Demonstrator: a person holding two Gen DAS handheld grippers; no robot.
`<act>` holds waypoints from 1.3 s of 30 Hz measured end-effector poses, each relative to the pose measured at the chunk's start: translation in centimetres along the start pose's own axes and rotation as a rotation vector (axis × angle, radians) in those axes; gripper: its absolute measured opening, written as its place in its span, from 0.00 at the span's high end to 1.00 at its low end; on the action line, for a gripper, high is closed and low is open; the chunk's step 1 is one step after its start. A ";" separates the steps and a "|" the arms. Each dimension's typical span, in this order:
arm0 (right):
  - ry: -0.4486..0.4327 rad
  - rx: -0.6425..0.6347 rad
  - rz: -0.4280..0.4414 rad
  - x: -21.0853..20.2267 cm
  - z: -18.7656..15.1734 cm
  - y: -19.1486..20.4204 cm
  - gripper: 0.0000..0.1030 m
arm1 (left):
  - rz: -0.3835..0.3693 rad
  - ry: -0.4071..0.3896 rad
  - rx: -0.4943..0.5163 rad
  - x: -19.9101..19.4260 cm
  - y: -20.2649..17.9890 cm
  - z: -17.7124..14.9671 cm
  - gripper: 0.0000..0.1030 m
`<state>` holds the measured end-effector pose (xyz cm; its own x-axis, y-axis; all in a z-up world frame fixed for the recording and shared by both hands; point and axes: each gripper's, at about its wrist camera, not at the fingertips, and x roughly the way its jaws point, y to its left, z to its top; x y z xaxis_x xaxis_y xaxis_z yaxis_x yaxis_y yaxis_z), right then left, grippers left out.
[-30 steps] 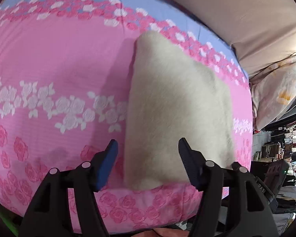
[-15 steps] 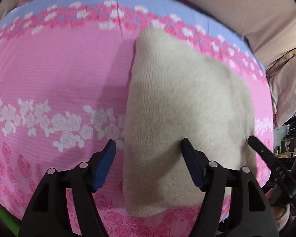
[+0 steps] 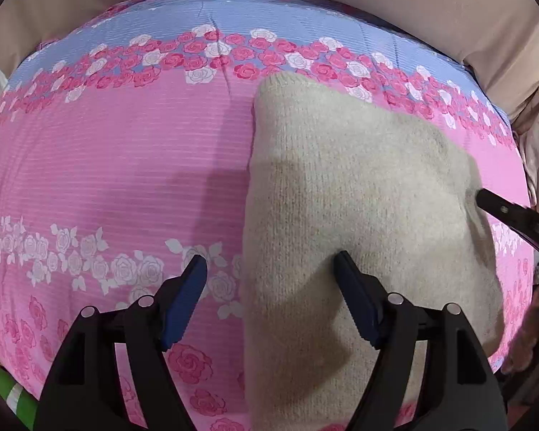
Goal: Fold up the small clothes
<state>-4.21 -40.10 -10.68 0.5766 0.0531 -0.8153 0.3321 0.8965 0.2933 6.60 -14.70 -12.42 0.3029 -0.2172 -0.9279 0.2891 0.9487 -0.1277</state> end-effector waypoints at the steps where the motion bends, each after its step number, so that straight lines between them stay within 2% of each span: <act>1: -0.009 0.006 -0.004 -0.8 -0.7 0.0 0.74 | -0.002 0.000 0.000 -0.1 0.0 0.0 0.32; 2: -0.014 0.017 -0.008 -1.5 -1.6 -0.1 0.66 | -0.004 -0.001 0.001 -0.3 -0.2 -0.1 0.32; 7: 0.006 0.071 -0.043 -3.0 -5.5 -1.4 0.53 | -0.032 0.015 -0.006 -1.2 -0.6 -0.2 0.31; 9: 0.006 0.107 -0.030 -3.1 -6.4 -2.2 0.49 | -0.039 0.018 0.001 -1.4 -1.0 -0.3 0.30; 12: 0.027 0.192 0.028 -2.8 -7.3 -3.6 0.45 | -0.041 0.019 0.004 -1.6 -1.5 -0.6 0.28; 15: 0.060 0.242 0.108 -2.1 -7.6 -4.0 0.40 | -0.033 0.027 0.000 -1.5 -1.9 -1.0 0.19; 17: 0.093 0.253 0.117 -1.2 -7.8 -3.8 0.33 | -0.037 0.032 0.002 -1.4 -2.1 -1.3 0.19; 20: 0.126 0.277 0.156 0.3 -7.9 -3.5 0.31 | -0.056 0.048 -0.016 -1.2 -2.0 -1.6 0.16; 21: 0.120 0.272 0.184 0.4 -7.7 -3.3 0.36 | -0.080 0.057 -0.037 -1.1 -1.6 -1.7 0.16; 22: 0.110 0.253 0.215 0.1 -7.4 -2.8 0.77 | -0.103 0.064 -0.058 -1.1 -1.3 -1.7 0.16; 23: 0.094 0.231 0.228 -0.7 -7.0 -2.2 0.84 | -0.129 0.069 -0.079 -1.3 -0.9 -1.6 0.16; 25: 0.025 0.165 0.241 -3.5 -6.1 -0.7 0.85 | -0.167 0.054 -0.114 -2.3 0.1 -1.4 0.16; 27: -0.004 0.110 0.214 -4.6 -6.0 -0.2 0.85 | -0.183 0.026 -0.122 -3.3 0.9 -1.3 0.13; 29: 0.043 0.086 0.133 -2.5 -6.7 -1.1 0.73 | -0.173 0.019 -0.129 -3.1 1.7 -1.3 0.12; 30: 0.088 0.086 0.084 -1.2 -7.2 -1.7 0.69 | -0.173 0.038 -0.137 -2.4 2.0 -1.4 0.12; 31: 0.112 0.122 0.071 -0.2 -7.8 -2.4 0.62 | -0.180 0.061 -0.149 -1.7 2.1 -1.5 0.12; 33: 0.081 0.191 0.129 -0.7 -8.1 -3.0 0.57 | -0.210 0.100 -0.179 -0.6 2.5 -1.8 0.12; 34: 0.067 0.204 0.132 -0.9 -8.0 -3.0 0.47 | -0.231 0.115 -0.202 0.0 2.8 -2.1 0.12; 35: 0.058 0.201 0.113 -0.9 -7.9 -2.8 0.32 | -0.247 0.125 -0.218 0.5 2.9 -2.3 0.11; 36: 0.062 0.196 0.084 -0.7 -7.9 -2.8 0.26 | -0.259 0.133 -0.238 0.9 3.0 -2.6 0.10; 37: 0.079 0.198 0.073 -0.2 -8.0 -2.9 0.23 | -0.276 0.138 -0.261 1.4 3.2 -2.8 0.09; 39: 0.110 0.257 0.133 0.8 -8.5 -3.7 0.23 | -0.304 0.148 -0.289 2.2 3.1 -3.0 0.08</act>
<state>-11.33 -39.64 -16.71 0.5483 0.2219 -0.8063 0.4454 0.7385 0.5061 5.42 -11.49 -15.92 0.1042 -0.4809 -0.8706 0.0728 0.8767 -0.4755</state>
